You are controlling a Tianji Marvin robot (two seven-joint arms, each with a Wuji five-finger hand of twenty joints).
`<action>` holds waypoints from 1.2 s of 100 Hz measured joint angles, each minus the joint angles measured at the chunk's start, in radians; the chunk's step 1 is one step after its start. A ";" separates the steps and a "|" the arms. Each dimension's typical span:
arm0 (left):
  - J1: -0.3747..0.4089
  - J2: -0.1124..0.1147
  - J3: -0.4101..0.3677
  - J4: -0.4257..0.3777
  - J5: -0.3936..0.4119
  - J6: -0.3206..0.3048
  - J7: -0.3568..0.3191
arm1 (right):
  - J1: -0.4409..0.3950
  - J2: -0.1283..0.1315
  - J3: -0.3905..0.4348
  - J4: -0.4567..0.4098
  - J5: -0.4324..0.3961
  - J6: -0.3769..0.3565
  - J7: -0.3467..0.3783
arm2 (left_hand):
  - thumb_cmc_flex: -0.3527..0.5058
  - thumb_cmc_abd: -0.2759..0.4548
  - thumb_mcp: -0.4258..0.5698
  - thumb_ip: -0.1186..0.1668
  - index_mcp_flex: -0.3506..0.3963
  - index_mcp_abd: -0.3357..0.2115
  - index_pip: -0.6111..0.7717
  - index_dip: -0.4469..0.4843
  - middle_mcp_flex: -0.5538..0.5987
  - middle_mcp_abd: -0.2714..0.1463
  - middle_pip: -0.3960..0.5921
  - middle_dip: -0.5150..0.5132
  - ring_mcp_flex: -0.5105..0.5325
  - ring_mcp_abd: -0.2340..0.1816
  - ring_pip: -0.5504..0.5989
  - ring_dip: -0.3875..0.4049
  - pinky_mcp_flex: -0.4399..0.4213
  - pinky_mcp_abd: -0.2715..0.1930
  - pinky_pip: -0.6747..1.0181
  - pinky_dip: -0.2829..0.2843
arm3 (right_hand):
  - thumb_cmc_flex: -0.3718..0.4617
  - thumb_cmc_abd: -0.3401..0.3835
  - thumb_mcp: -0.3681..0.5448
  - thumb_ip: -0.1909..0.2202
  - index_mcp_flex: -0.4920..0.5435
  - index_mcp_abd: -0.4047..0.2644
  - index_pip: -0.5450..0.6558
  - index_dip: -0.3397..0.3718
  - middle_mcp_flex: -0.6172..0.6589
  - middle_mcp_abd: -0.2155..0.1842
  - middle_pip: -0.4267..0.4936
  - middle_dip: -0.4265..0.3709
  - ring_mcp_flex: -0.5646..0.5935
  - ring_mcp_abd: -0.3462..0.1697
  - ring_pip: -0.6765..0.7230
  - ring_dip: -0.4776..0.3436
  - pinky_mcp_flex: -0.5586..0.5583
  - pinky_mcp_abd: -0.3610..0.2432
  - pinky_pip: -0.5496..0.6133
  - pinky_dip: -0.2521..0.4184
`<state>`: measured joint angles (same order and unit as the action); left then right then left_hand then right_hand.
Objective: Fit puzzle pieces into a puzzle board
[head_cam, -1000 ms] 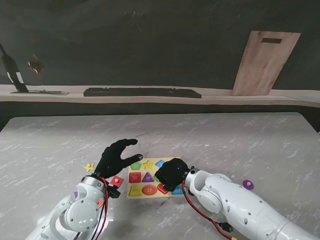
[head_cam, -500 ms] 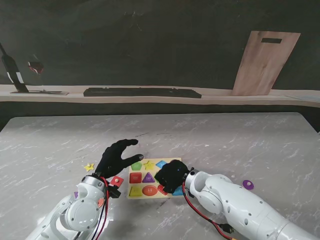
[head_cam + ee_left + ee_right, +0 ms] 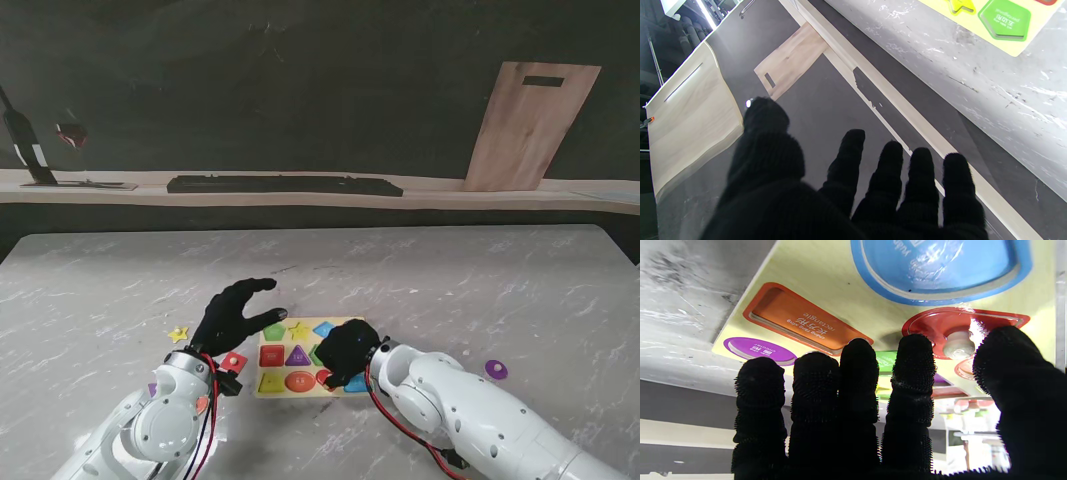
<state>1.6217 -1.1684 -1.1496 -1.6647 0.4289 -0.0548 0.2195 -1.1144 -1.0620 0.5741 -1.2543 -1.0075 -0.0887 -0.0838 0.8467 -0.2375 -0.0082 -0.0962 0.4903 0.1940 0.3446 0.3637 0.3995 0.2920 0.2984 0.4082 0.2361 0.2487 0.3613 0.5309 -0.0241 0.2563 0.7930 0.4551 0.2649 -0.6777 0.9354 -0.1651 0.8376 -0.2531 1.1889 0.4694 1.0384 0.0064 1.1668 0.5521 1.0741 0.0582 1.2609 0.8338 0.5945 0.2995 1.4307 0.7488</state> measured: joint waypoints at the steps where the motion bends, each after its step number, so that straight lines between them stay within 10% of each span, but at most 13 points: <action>1: 0.000 0.000 0.000 0.000 0.000 0.000 0.000 | 0.000 0.000 0.000 0.000 0.000 0.000 0.000 | 0.000 0.000 0.000 0.000 0.000 0.000 0.000 0.000 0.000 0.000 0.000 0.000 0.000 0.000 0.000 0.000 0.000 0.000 0.000 0.000 | -0.004 0.000 0.000 0.012 0.000 0.001 -0.009 0.019 -0.010 0.000 0.000 0.000 -0.002 0.000 0.000 0.000 -0.003 0.000 0.000 0.000; 14: -0.001 0.000 0.001 0.001 -0.003 0.001 0.000 | -0.004 0.000 0.002 0.000 -0.006 0.003 -0.008 | 0.000 0.000 0.000 0.000 0.000 0.000 0.000 0.000 0.000 0.000 0.000 0.000 0.000 0.000 0.000 0.000 0.000 0.000 0.000 0.000 | -0.047 0.045 -0.039 0.029 -0.029 0.027 -0.056 0.121 -0.054 0.001 0.000 0.000 -0.040 0.000 0.000 0.000 -0.035 -0.001 0.000 0.000; 52: -0.004 -0.001 0.003 0.003 -0.008 0.004 -0.003 | -0.055 0.000 0.080 -0.039 -0.041 0.052 -0.028 | 0.000 0.011 0.000 0.000 0.011 0.000 -0.009 0.000 0.000 0.000 0.000 0.000 0.000 0.000 0.000 0.000 0.000 0.000 0.000 0.000 | -0.109 0.181 -0.203 0.039 -0.198 0.101 -0.157 0.108 -0.212 0.002 -0.006 -0.006 -0.191 0.000 -0.058 -0.011 -0.154 -0.003 -0.026 0.000; 120: -0.006 -0.001 0.005 0.006 -0.005 0.009 -0.008 | -0.541 0.031 0.743 -0.411 -0.175 -0.205 0.213 | 0.002 0.011 0.000 0.000 0.011 0.000 -0.010 0.000 0.000 0.000 0.000 0.000 0.000 0.001 0.000 0.000 0.000 0.000 -0.001 0.008 | -0.027 0.073 0.065 0.068 -0.322 0.069 -0.233 0.071 -0.290 -0.009 -0.170 -0.079 -0.245 -0.002 -0.314 -0.123 -0.203 -0.021 -0.188 -0.072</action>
<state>1.6157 -1.1691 -1.1448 -1.6586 0.4242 -0.0458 0.2113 -1.6555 -1.0313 1.3176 -1.6652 -1.1825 -0.2937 0.1295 0.8491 -0.2269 -0.0082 -0.0963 0.5012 0.1940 0.3346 0.3637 0.3995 0.2920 0.2983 0.4083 0.2361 0.2498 0.3613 0.5309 -0.0241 0.2564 0.7922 0.4635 0.2377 -0.6046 1.0002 -0.0969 0.5158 -0.1843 0.9561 0.5400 0.7485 -0.0025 0.9969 0.4727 0.8292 0.0561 0.9468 0.7106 0.3914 0.2784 1.2430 0.6770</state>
